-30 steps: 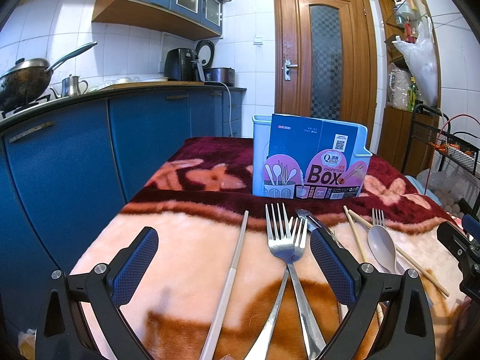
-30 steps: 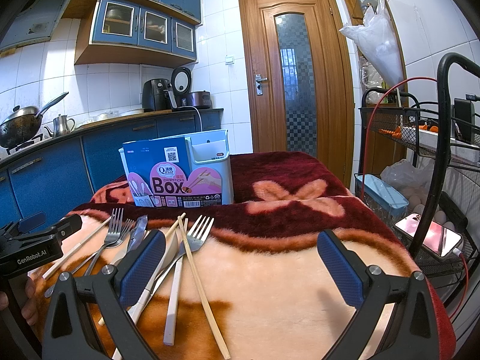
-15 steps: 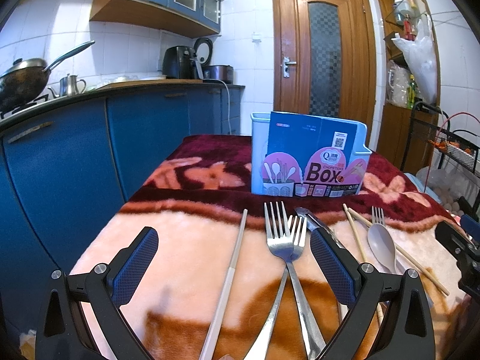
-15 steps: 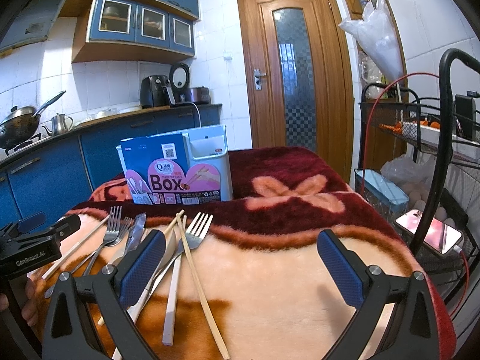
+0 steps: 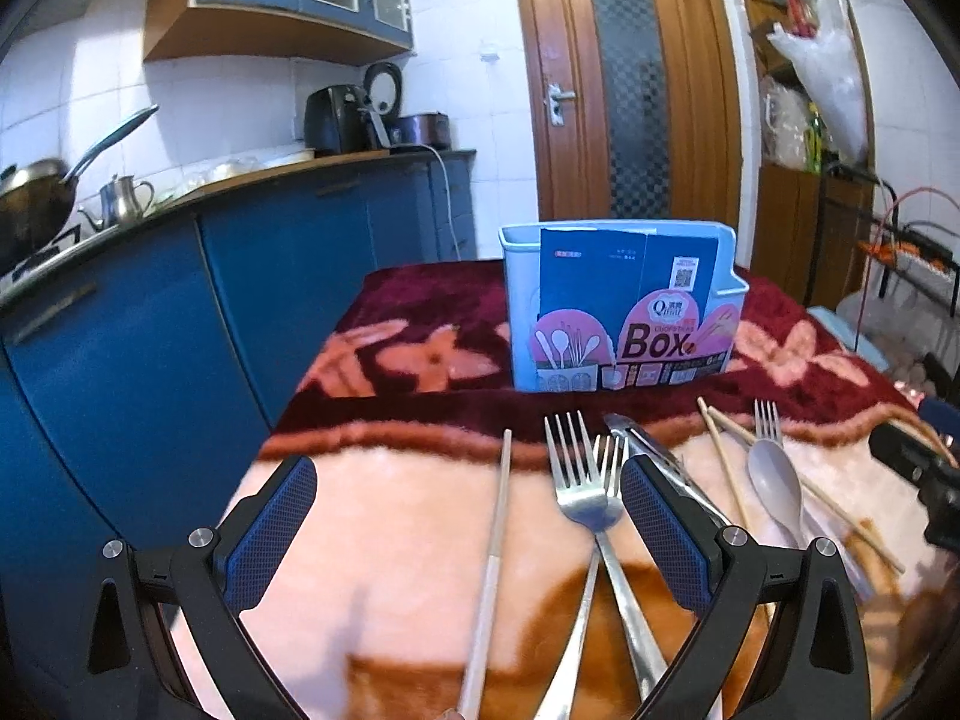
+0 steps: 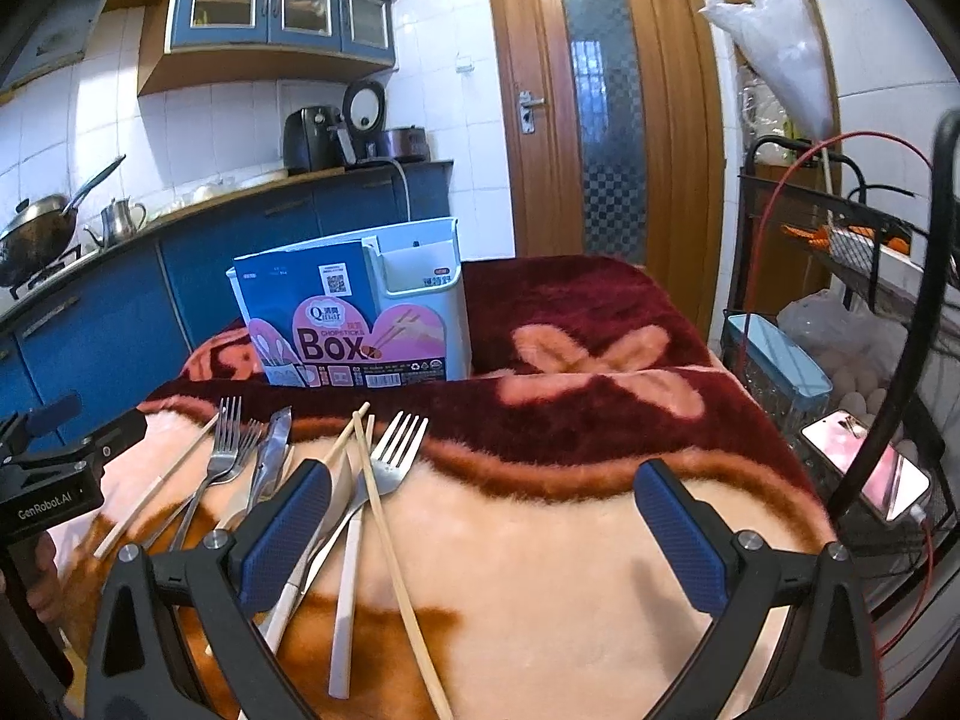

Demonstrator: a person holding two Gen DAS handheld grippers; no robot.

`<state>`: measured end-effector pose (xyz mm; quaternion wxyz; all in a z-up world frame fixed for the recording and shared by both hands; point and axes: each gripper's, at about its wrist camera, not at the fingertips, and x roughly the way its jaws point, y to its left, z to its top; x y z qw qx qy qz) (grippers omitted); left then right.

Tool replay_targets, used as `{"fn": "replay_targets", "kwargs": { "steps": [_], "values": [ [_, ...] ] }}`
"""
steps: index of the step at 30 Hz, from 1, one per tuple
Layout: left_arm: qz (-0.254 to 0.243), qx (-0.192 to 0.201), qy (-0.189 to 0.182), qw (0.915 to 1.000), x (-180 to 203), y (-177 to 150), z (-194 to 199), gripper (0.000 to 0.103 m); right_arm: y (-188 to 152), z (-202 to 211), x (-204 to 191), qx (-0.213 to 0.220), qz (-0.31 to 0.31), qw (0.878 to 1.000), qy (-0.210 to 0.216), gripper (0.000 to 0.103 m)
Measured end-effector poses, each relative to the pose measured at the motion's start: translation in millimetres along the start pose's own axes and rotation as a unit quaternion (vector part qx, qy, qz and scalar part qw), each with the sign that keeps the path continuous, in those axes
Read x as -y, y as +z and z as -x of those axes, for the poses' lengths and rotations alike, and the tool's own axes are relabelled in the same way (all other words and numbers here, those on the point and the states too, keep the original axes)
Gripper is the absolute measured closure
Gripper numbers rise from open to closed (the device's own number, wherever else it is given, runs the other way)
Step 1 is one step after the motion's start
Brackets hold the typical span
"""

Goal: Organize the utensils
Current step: 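Grasp the white chopstick with the left tool while the right tool grasps a wooden chopstick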

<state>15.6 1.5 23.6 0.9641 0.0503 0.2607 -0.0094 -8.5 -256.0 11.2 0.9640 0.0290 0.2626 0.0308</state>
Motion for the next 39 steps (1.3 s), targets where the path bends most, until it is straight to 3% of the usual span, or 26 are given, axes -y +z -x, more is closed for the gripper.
{"fn": "replay_targets", "kwargs": {
  "steps": [8, 13, 19, 24, 29, 34, 36, 39],
  "values": [
    [-0.021, -0.061, -0.013, 0.9978, -10, 7, -15, 0.002, 12, -17, 6, -0.089, 0.029, 0.995, 0.015, 0.0],
    [-0.001, -0.12, -0.023, 0.9926, -26, 4, -33, 0.002, 13, -25, 2, -0.144, 0.051, 0.987, 0.043, 0.008],
    [-0.019, -0.164, -0.019, 0.9861, -28, 3, -49, 0.008, 16, -37, -8, -0.191, 0.087, 0.976, 0.063, 0.024],
    [-0.04, -0.195, -0.042, 0.9791, -18, 5, -61, 0.021, 16, -51, -15, -0.235, 0.108, 0.963, 0.072, 0.046],
    [-0.055, -0.218, -0.057, 0.9727, -9, 6, -69, 0.033, 17, -59, -24, -0.265, 0.127, 0.952, 0.086, 0.057],
    [-0.052, -0.237, -0.065, 0.9679, -7, 3, -76, 0.039, 17, -61, -32, -0.278, 0.148, 0.945, 0.089, 0.063],
    [-0.049, -0.241, -0.067, 0.9669, -6, 3, -79, 0.039, 15, -65, -36, -0.29, 0.158, 0.94, 0.085, 0.071],
    [-0.046, -0.244, -0.069, 0.9663, -6, 3, -80, 0.041, 13, -69, -40, -0.298, 0.169, 0.936, 0.084, 0.076]
  ]
}}
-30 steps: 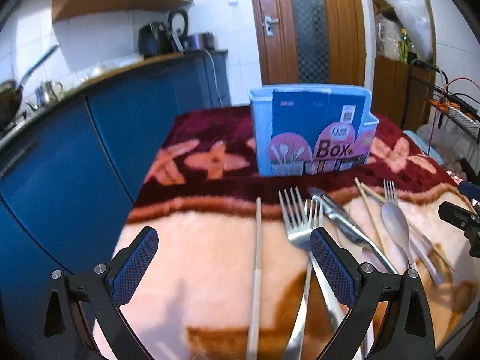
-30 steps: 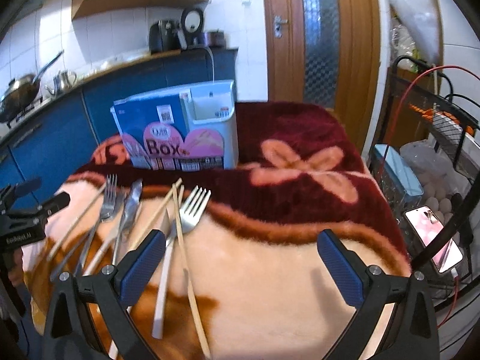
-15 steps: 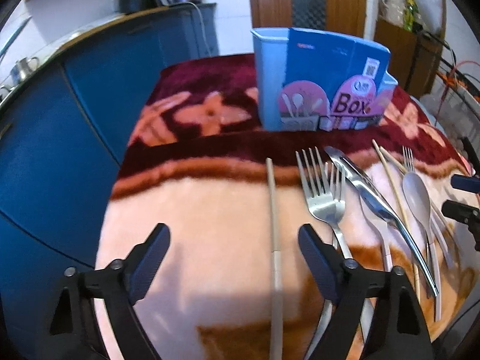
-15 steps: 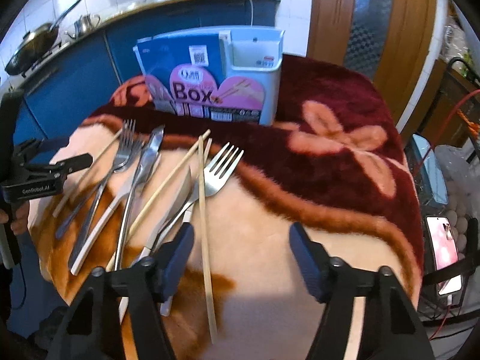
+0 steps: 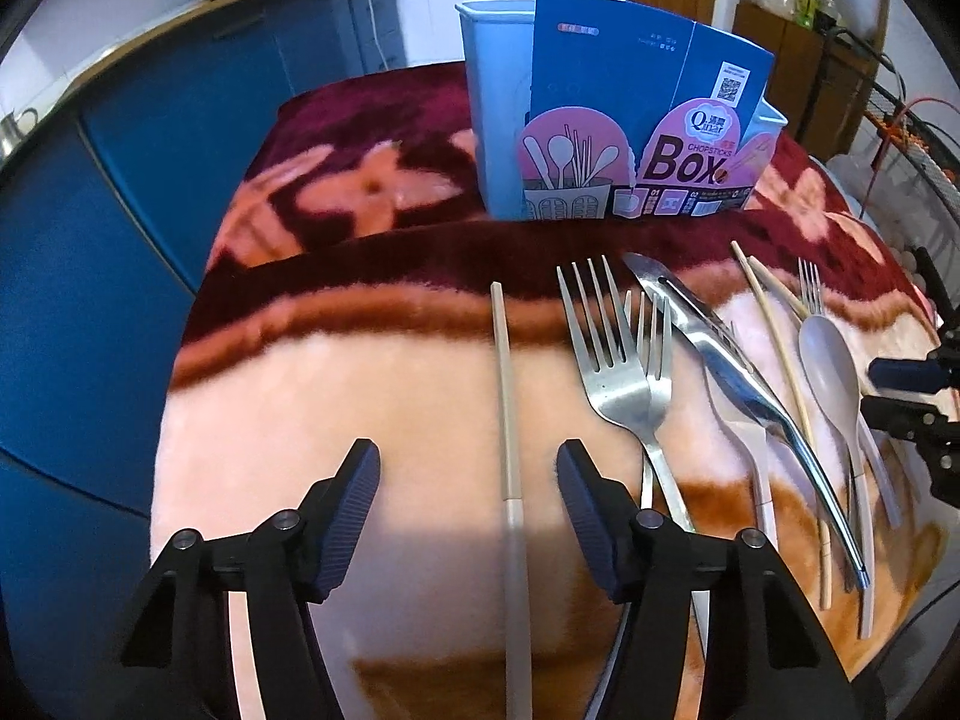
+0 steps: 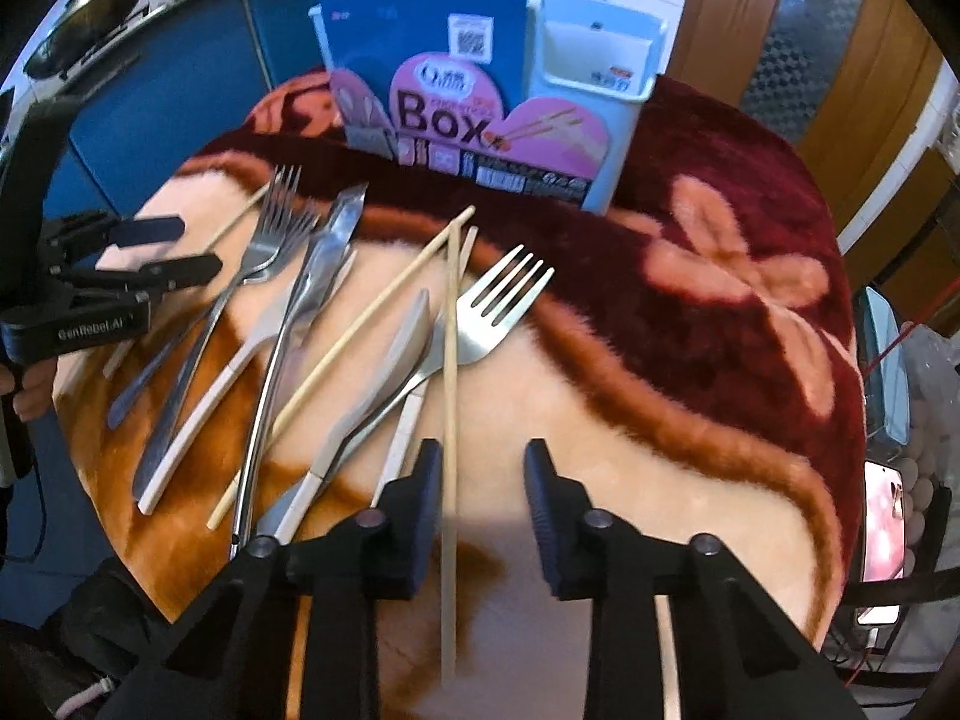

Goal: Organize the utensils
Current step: 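Grasp the white chopstick with the left tool while the right tool grasps a wooden chopstick, then lift both chopsticks and carry them over the blue holder box with both tools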

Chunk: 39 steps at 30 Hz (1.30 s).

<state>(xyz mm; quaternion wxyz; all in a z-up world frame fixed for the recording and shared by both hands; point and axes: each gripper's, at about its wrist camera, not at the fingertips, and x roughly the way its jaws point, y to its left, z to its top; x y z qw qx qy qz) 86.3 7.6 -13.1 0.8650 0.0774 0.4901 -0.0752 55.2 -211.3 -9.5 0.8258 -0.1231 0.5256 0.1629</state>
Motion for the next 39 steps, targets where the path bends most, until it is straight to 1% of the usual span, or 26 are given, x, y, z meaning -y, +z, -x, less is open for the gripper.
{"fn": "replay_targets", "kwargs": {
  "steps": [3, 6, 8, 13, 16, 19, 20, 24, 27, 29, 32, 39],
  "values": [
    [-0.005, 0.0, -0.005, 1.0, 0, 1, -1, 0.045, 4, -1, -2, -0.003, 0.005, 1.0, -0.003, 0.078],
    [-0.014, 0.002, -0.006, 0.9999, 3, 0, 1, 0.049, 8, -4, -1, -0.008, 0.002, 1.0, -0.001, 0.078],
    [-0.015, 0.002, -0.011, 0.9998, 4, 0, 1, 0.054, 11, -6, 0, -0.011, 0.0, 1.0, 0.001, 0.078],
    [-0.021, 0.0, -0.022, 0.9995, 7, 1, 2, 0.063, 13, -7, 1, -0.017, -0.002, 1.0, 0.003, 0.078],
    [-0.021, -0.003, -0.029, 0.9994, 8, 2, 2, 0.065, 15, -8, 1, -0.02, -0.002, 1.0, 0.003, 0.078],
    [-0.022, -0.007, -0.033, 0.9992, 9, 3, 1, 0.069, 17, -10, 0, -0.02, -0.001, 1.0, 0.002, 0.078],
    [-0.023, -0.008, -0.033, 0.9991, 10, 4, 2, 0.071, 17, -10, 0, -0.02, -0.001, 1.0, 0.003, 0.079],
    [-0.023, -0.01, -0.035, 0.9991, 12, 4, 2, 0.077, 16, -8, 3, -0.014, -0.005, 1.0, 0.004, 0.089],
    [-0.022, -0.008, -0.036, 0.9991, 13, 4, 3, 0.083, 15, -8, 2, -0.01, -0.009, 1.0, 0.004, 0.094],
    [-0.021, -0.007, -0.038, 0.999, 14, 4, 4, 0.09, 14, -7, 3, -0.007, -0.014, 1.0, 0.005, 0.096],
    [-0.008, -0.006, -0.047, 0.9988, 12, 4, 6, 0.098, 12, -4, 4, 0.0, -0.022, 1.0, 0.007, 0.097],
    [0.017, 0.01, -0.057, 0.9982, 6, -2, 14, 0.098, 0, 9, 5, 0.023, -0.033, 0.999, 0.008, 0.097]
  ]
}}
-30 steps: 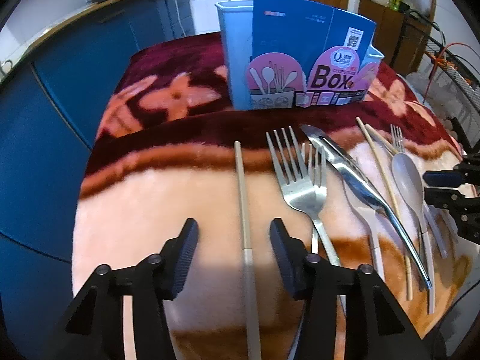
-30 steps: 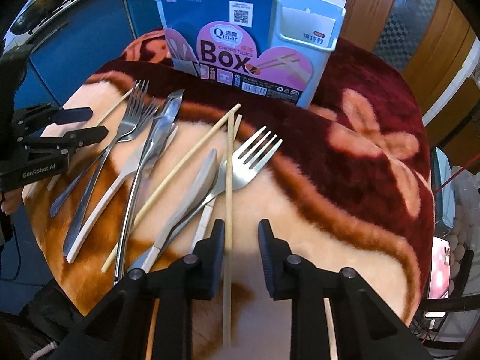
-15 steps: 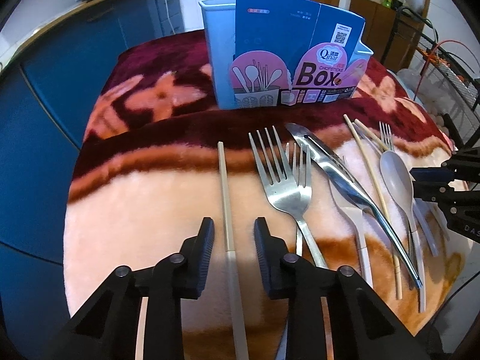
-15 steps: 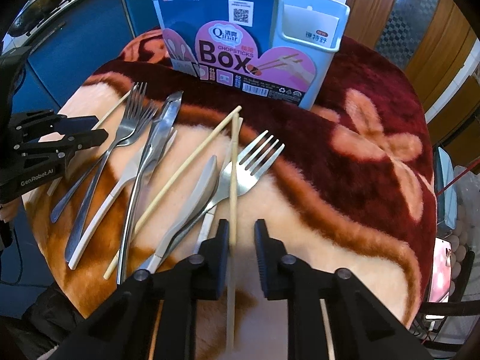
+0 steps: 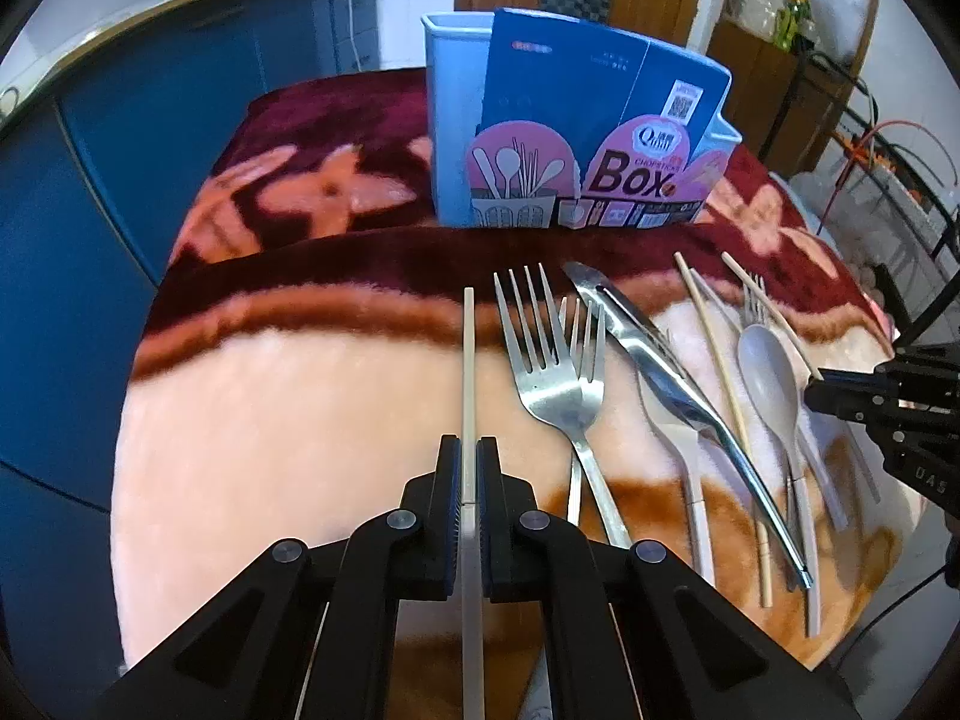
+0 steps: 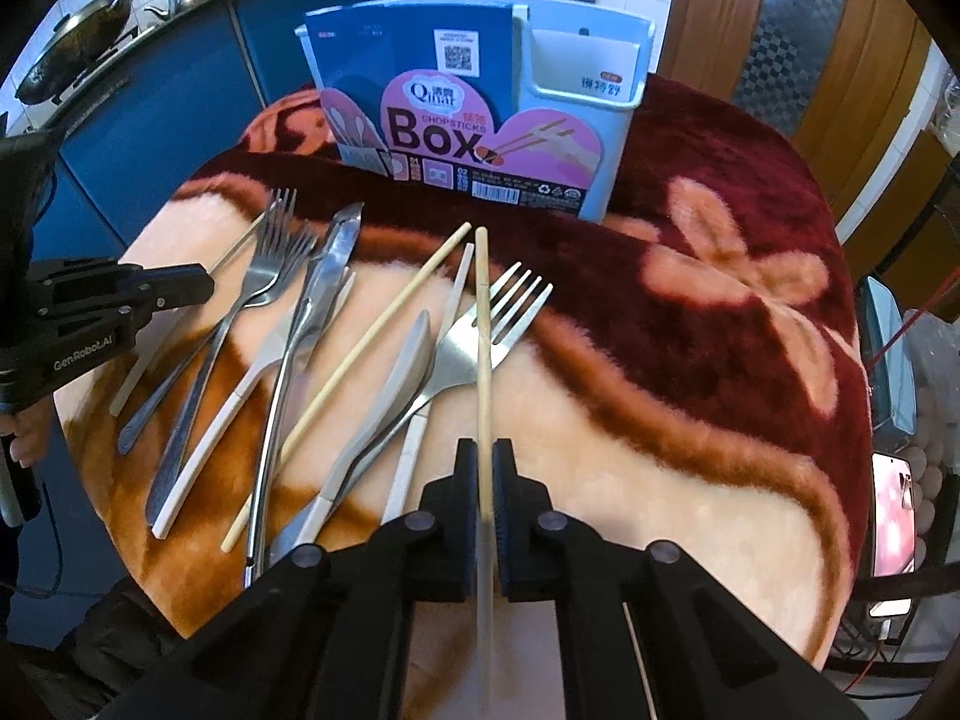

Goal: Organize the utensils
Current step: 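Lift both chopsticks and carry them over the blue holder box with both tools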

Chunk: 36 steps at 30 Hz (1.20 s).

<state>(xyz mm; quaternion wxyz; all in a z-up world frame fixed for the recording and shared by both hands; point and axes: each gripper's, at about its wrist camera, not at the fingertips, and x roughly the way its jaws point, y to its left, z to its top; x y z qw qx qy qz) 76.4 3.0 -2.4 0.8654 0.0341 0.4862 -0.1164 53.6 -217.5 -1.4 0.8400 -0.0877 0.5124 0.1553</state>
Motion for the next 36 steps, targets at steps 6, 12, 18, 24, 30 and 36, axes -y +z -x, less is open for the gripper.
{"fn": "replay_targets", "kwargs": {
  "steps": [6, 12, 18, 24, 30, 36],
  "values": [
    [0.015, 0.033, -0.007, 0.9993, -6, -4, 17, 0.098, -3, 15, -4, 0.028, -0.003, 1.0, -0.005, 0.097],
    [0.03, 0.06, -0.023, 0.9975, -9, -8, 33, 0.098, -4, 24, -9, 0.048, -0.007, 0.999, -0.005, 0.097],
    [0.036, 0.084, -0.037, 0.9951, -7, -9, 47, 0.098, -6, 33, -11, 0.073, -0.014, 0.997, -0.002, 0.097],
    [0.043, 0.109, -0.051, 0.9918, -7, -6, 56, 0.098, -5, 42, -11, 0.102, -0.026, 0.994, 0.004, 0.097],
    [0.044, 0.162, -0.058, 0.9841, -2, 2, 75, 0.098, -2, 59, -3, 0.169, -0.052, 0.984, 0.03, 0.097],
    [0.044, 0.219, -0.065, 0.9725, 2, 21, 94, 0.098, 11, 74, 4, 0.237, -0.065, 0.968, 0.048, 0.097]
  ]
}}
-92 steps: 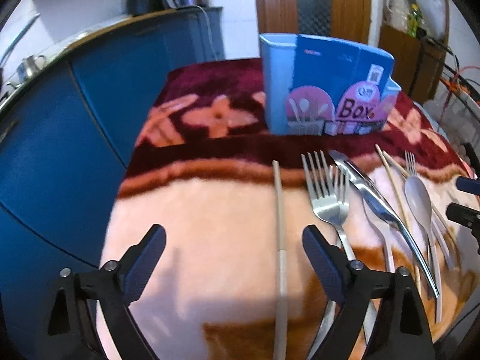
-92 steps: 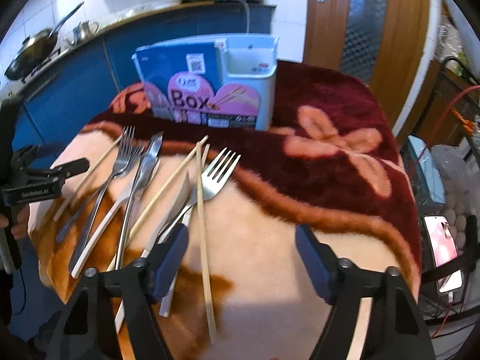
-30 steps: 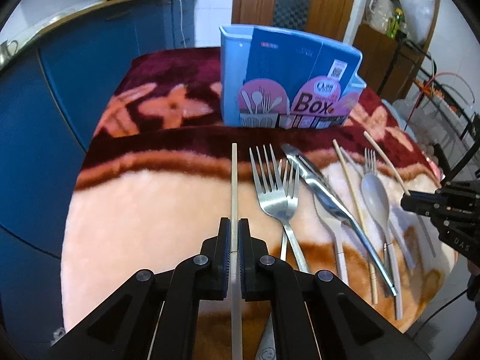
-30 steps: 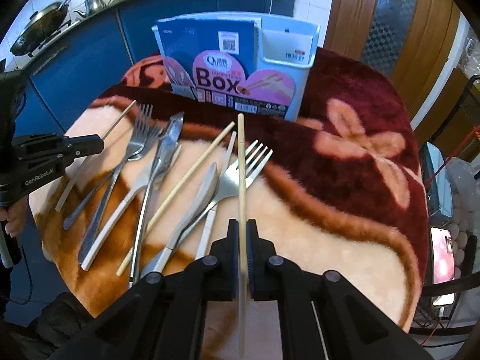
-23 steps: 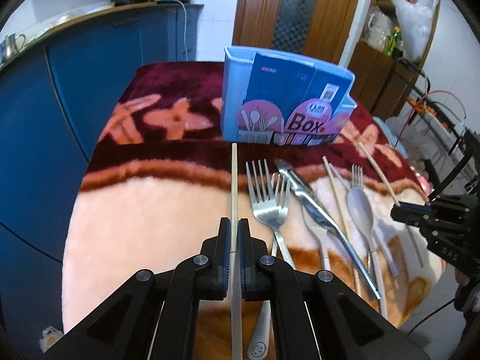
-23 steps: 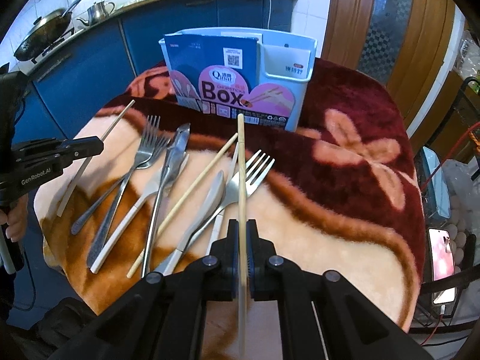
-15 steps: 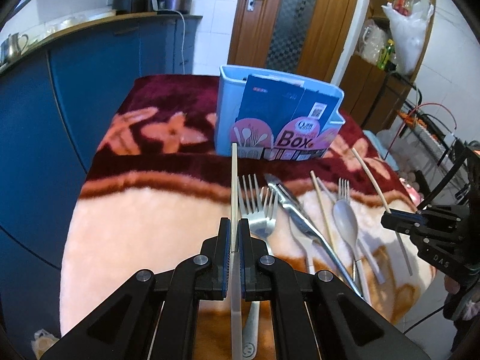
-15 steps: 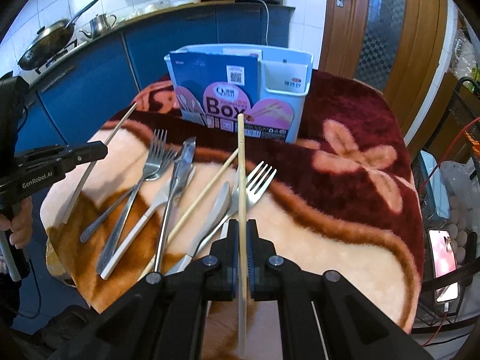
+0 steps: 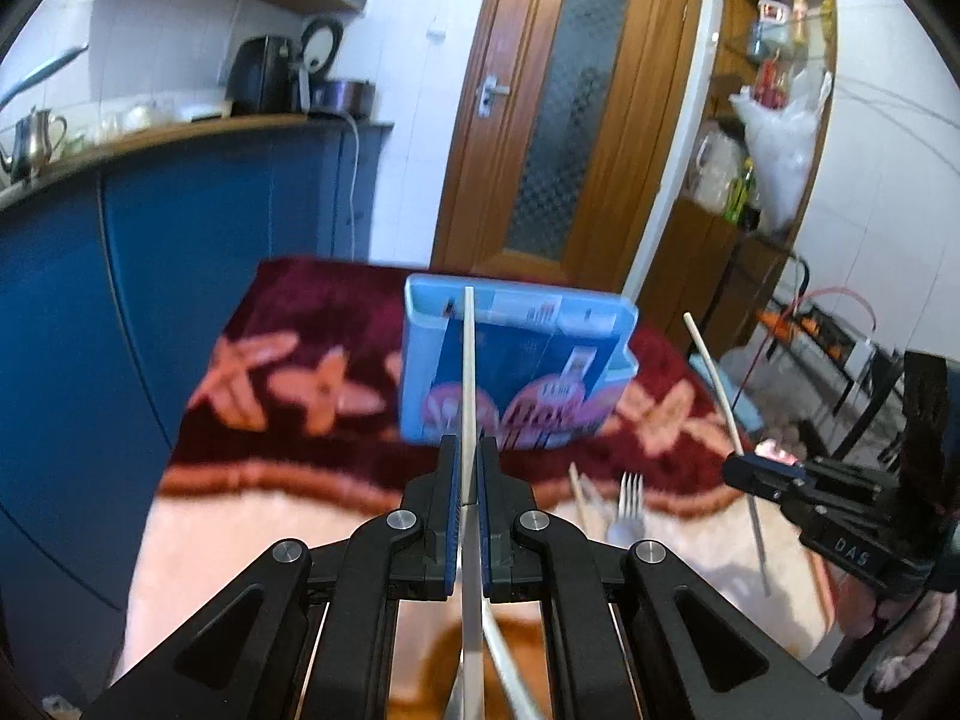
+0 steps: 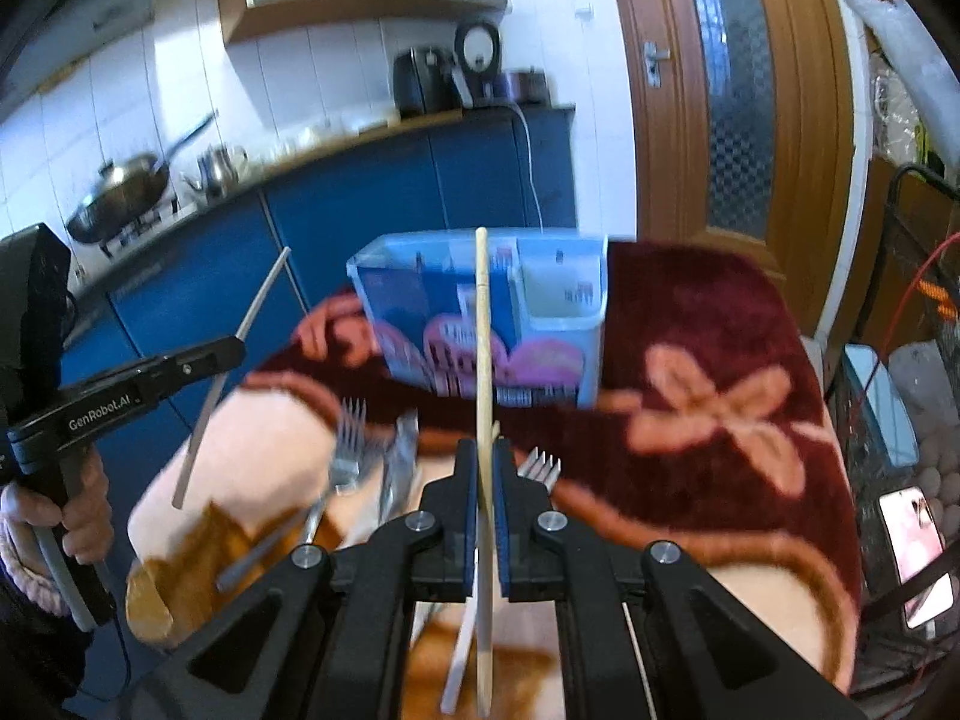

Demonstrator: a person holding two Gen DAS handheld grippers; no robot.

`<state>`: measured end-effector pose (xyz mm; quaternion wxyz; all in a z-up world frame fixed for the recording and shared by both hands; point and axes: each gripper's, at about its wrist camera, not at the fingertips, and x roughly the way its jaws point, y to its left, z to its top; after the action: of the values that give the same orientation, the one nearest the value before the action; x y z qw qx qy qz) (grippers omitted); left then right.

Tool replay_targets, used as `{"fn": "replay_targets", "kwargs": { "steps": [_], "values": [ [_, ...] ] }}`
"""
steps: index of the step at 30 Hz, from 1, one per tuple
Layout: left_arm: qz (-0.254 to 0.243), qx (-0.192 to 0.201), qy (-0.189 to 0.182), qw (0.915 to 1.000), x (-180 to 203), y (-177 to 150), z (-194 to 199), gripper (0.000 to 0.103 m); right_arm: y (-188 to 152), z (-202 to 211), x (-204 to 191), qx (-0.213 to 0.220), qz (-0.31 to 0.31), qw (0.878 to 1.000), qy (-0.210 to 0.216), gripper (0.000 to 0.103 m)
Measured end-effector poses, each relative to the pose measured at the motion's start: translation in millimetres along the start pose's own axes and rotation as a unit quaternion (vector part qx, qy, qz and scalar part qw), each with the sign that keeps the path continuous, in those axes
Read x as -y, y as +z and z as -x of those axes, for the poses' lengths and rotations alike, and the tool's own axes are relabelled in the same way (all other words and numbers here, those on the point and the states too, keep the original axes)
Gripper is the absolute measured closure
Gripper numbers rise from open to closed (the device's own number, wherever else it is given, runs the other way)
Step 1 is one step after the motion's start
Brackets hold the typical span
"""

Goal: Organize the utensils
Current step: 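Lift both chopsticks and carry them over the blue holder box with both tools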

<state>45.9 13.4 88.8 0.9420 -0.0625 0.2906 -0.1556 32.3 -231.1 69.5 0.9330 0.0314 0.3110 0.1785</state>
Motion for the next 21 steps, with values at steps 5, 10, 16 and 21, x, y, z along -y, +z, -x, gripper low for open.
{"fn": "replay_targets", "kwargs": {
  "steps": [5, 10, 16, 21],
  "values": [
    [0.004, 0.035, -0.001, 0.9994, 0, 25, -5, 0.098, 21, -7, 6, 0.033, -0.013, 0.999, 0.013, 0.097],
    [0.009, 0.064, -0.003, 0.9979, -1, 55, -19, 0.098, 43, -19, 13, 0.056, -0.027, 0.998, 0.022, 0.097],
    [0.016, 0.103, 0.0, 0.9945, -7, 85, -43, 0.098, 62, -30, 20, 0.081, -0.027, 0.996, 0.023, 0.097],
    [0.014, 0.139, 0.008, 0.9902, -7, 105, -62, 0.098, 73, -39, 22, 0.101, -0.02, 0.994, 0.018, 0.097]
  ]
}}
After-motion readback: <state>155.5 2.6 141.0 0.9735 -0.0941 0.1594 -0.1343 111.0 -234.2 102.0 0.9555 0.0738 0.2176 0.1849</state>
